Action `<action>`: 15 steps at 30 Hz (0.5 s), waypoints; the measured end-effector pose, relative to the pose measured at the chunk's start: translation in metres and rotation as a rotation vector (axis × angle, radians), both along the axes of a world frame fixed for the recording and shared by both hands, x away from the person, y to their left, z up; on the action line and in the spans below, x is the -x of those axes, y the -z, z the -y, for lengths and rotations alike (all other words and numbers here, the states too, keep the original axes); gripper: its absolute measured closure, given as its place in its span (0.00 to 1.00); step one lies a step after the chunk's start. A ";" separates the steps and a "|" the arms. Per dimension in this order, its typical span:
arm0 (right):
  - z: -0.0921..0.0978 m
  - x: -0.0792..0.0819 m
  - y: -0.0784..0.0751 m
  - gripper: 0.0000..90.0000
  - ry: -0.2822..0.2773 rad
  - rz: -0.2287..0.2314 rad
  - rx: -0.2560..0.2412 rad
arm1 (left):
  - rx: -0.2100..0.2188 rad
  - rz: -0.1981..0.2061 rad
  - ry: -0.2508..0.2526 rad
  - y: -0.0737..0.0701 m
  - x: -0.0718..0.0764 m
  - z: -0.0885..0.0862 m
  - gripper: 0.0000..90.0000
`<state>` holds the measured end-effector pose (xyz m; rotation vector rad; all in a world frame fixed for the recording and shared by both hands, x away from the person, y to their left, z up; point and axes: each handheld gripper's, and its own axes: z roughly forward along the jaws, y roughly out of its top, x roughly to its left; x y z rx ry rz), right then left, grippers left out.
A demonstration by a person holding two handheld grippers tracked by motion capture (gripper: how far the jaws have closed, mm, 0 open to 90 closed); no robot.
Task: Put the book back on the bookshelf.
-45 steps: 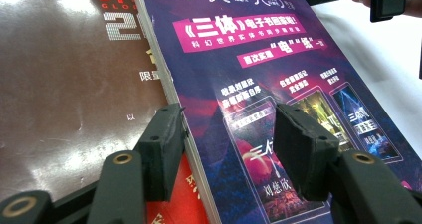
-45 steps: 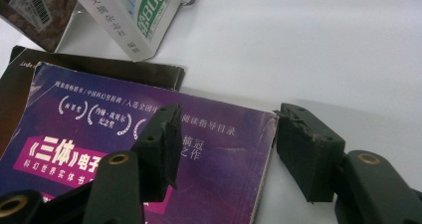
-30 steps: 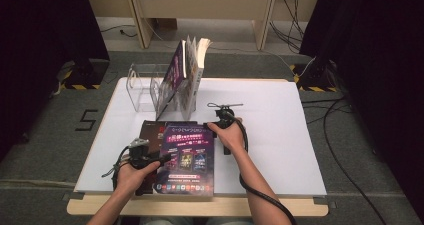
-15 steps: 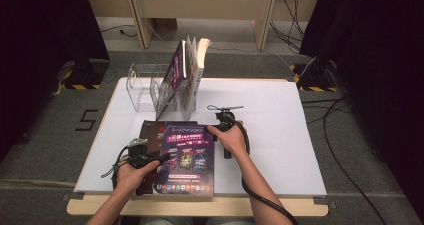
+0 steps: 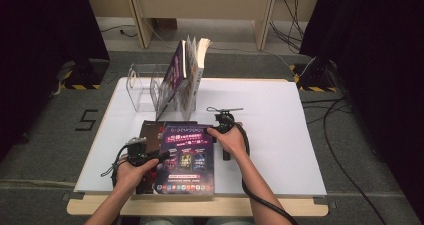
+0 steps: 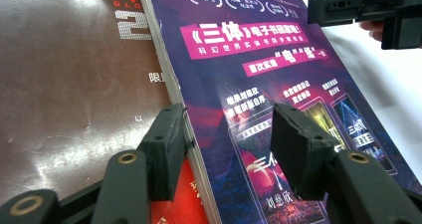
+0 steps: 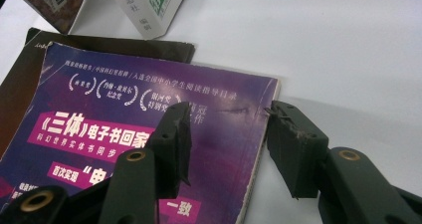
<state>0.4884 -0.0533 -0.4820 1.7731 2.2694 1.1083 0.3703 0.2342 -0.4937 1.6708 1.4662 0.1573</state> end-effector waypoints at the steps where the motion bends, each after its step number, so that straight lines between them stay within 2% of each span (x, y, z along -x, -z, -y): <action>1: -0.001 0.000 0.000 0.58 0.006 -0.003 -0.001 | 0.006 -0.005 -0.003 0.000 0.000 0.000 0.53; 5: -0.002 0.001 0.000 0.58 0.005 0.003 0.010 | 0.025 -0.018 -0.018 0.000 -0.001 -0.002 0.55; 11: -0.004 0.002 0.000 0.58 0.011 0.009 0.020 | 0.013 -0.012 -0.031 -0.001 -0.001 -0.001 0.57; 15: -0.005 0.002 0.000 0.58 0.009 0.015 0.029 | 0.026 -0.016 -0.041 -0.003 -0.001 -0.002 0.59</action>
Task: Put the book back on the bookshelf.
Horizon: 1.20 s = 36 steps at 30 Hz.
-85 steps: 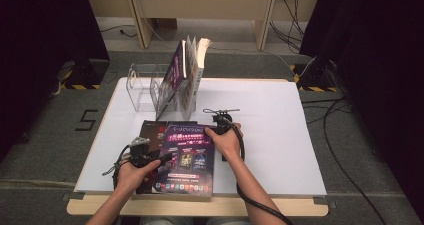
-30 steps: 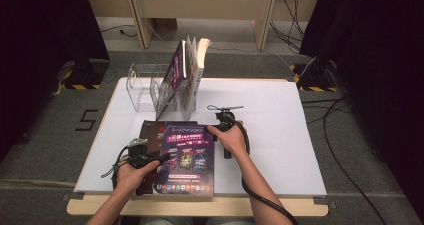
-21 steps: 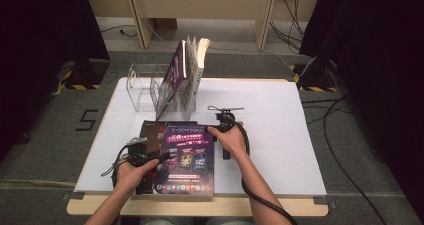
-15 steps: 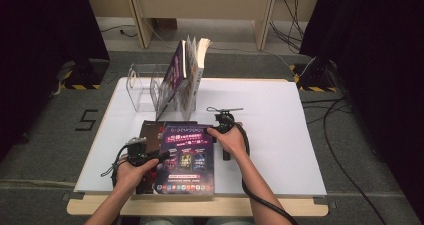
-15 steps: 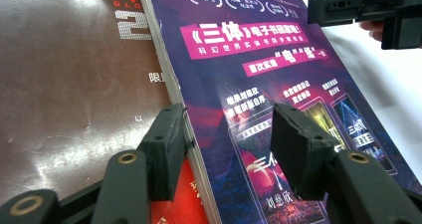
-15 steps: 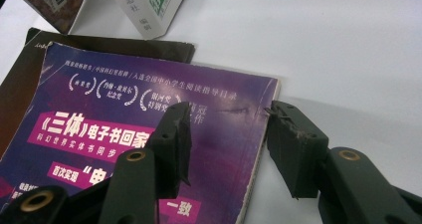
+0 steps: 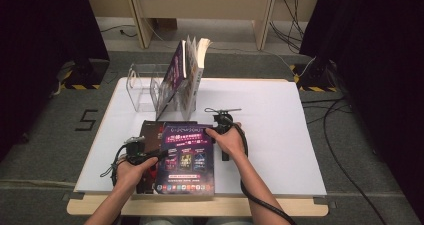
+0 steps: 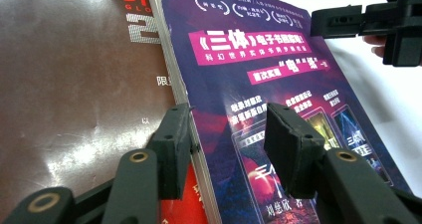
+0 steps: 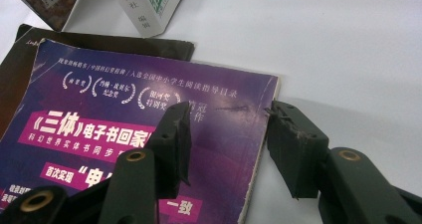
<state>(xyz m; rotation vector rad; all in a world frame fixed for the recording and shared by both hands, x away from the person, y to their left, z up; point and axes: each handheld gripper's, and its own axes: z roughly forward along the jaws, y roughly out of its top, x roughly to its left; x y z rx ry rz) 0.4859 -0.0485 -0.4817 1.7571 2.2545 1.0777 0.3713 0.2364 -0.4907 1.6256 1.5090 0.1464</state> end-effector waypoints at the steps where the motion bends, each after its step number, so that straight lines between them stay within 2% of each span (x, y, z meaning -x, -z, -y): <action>1: 0.000 0.000 0.000 0.58 -0.002 0.001 0.001 | -0.001 0.003 0.001 -0.001 0.000 0.000 0.60; 9: 0.000 0.000 0.000 0.58 -0.005 0.004 0.004 | -0.004 0.005 -0.008 -0.003 -0.006 0.000 0.62; 16: 0.000 0.001 0.000 0.57 -0.008 0.011 0.007 | 0.000 -0.025 -0.020 0.000 -0.015 0.000 0.62; 20: 0.000 0.001 0.000 0.57 -0.009 0.012 0.008 | 0.053 -0.025 -0.033 -0.005 -0.014 -0.003 0.66; 22: -0.001 0.001 0.001 0.57 -0.004 0.013 0.006 | 0.052 -0.014 -0.026 -0.008 -0.013 -0.002 0.67; 25: -0.001 0.001 0.001 0.57 -0.008 0.015 0.009 | 0.081 -0.019 -0.035 -0.005 -0.016 -0.001 0.68; 28: -0.001 0.001 0.001 0.57 -0.009 0.016 0.006 | 0.140 -0.038 -0.023 0.001 -0.020 0.004 0.71; 31: 0.000 0.001 0.001 0.56 -0.012 0.018 0.009 | 0.084 -0.053 -0.028 0.004 -0.024 0.009 0.70; 33: 0.000 0.001 0.001 0.56 -0.014 0.018 0.007 | 0.087 -0.056 -0.033 0.005 -0.024 0.008 0.72; 36: -0.001 0.001 0.001 0.54 -0.019 0.015 0.007 | 0.073 -0.034 -0.024 0.005 -0.023 0.007 0.80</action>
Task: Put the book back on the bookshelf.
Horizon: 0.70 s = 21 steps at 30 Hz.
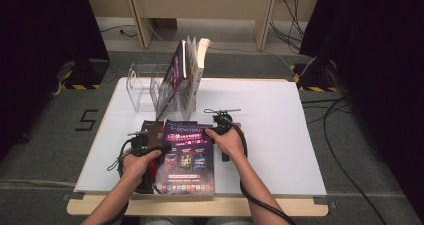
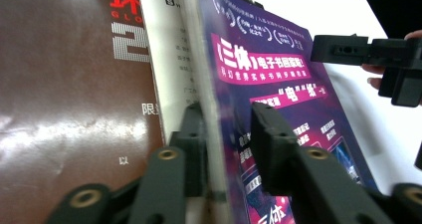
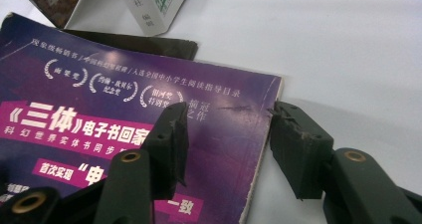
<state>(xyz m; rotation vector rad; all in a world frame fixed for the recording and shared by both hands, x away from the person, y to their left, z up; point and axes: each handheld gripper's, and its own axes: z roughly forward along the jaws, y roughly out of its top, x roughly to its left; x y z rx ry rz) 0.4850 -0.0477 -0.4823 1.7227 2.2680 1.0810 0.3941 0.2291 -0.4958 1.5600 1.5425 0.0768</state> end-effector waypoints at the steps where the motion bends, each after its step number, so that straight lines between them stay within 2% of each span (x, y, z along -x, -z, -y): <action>1: 0.000 0.000 0.000 0.54 -0.003 -0.004 0.000 | 0.009 0.008 0.005 0.000 0.001 -0.001 0.83; 4: 0.001 -0.003 -0.002 0.53 -0.018 -0.018 -0.005 | 0.033 0.054 0.041 -0.002 0.003 -0.005 0.91; 7: 0.003 -0.008 -0.004 0.52 -0.013 -0.040 -0.041 | 0.014 0.118 0.080 -0.002 0.006 -0.006 0.93; 10: 0.002 -0.012 -0.008 0.50 -0.007 -0.032 -0.053 | 0.021 0.162 0.098 -0.002 0.009 -0.007 0.93; 14: 0.001 -0.018 -0.010 0.49 -0.008 -0.046 -0.051 | 0.028 0.196 0.107 -0.003 0.014 -0.008 0.93; 18: 0.000 -0.022 -0.008 0.49 -0.017 -0.047 -0.053 | 0.038 0.229 0.124 -0.005 0.017 -0.010 0.93; 21: 0.000 -0.024 -0.005 0.48 -0.018 -0.066 -0.059 | 0.041 0.246 0.133 -0.006 0.020 -0.010 0.93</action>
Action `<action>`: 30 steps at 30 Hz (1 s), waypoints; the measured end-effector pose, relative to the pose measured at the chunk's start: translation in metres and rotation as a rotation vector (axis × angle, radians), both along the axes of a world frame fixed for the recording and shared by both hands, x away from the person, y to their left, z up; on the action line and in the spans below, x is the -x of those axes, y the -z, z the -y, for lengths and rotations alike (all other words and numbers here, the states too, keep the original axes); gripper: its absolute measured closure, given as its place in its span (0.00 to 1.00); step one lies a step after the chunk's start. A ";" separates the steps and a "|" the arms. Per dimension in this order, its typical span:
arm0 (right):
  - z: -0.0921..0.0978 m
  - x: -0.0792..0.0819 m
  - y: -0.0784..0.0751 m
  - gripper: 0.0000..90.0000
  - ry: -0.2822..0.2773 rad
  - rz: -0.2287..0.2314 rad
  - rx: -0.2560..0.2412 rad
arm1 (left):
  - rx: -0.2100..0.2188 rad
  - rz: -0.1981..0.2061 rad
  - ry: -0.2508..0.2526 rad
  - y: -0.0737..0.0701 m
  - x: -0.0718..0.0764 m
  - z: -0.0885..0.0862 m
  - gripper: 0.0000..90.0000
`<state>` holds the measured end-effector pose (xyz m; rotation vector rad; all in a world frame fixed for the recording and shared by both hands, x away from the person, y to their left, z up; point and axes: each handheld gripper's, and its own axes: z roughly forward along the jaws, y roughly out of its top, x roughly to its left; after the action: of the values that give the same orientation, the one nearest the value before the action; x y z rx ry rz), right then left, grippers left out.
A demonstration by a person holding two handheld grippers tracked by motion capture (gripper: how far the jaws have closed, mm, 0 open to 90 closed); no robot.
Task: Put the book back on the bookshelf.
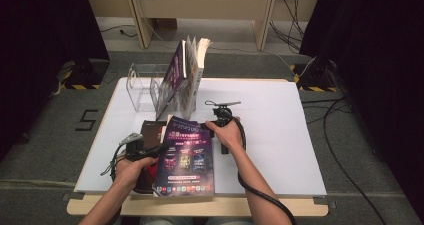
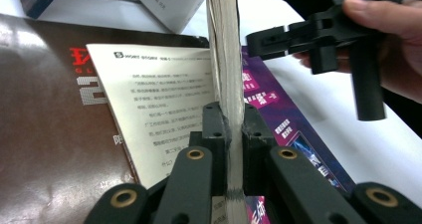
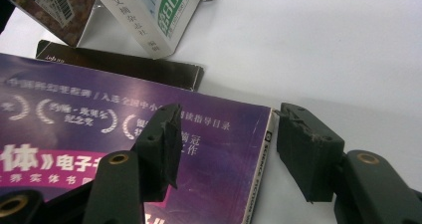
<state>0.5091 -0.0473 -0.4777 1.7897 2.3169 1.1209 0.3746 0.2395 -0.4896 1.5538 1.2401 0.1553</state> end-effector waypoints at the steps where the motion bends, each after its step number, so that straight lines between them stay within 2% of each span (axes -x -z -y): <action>1: 0.000 0.000 0.001 0.48 0.003 -0.004 -0.006 | 0.006 0.003 0.002 0.000 0.001 0.000 0.93; 9: 0.000 -0.002 0.003 0.48 -0.016 -0.007 -0.040 | 0.041 0.036 0.023 0.003 0.004 -0.005 0.93; 15: 0.000 -0.003 0.005 0.47 -0.019 -0.007 -0.064 | 0.073 0.039 0.033 0.006 0.007 -0.008 0.93; 21: 0.000 -0.003 0.006 0.47 -0.018 -0.009 -0.087 | 0.076 0.018 0.019 0.009 0.005 -0.009 0.93; 26: 0.001 -0.001 0.007 0.55 -0.008 0.007 -0.078 | 0.062 -0.006 0.003 0.011 0.004 -0.009 0.93; 30: 0.002 -0.001 0.008 0.60 0.014 0.002 -0.086 | 0.055 -0.024 -0.012 0.014 0.003 -0.008 0.93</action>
<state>0.5099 -0.0495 -0.4856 1.8291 2.2846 1.2373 0.3711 0.2478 -0.5033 1.5048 1.2622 0.1099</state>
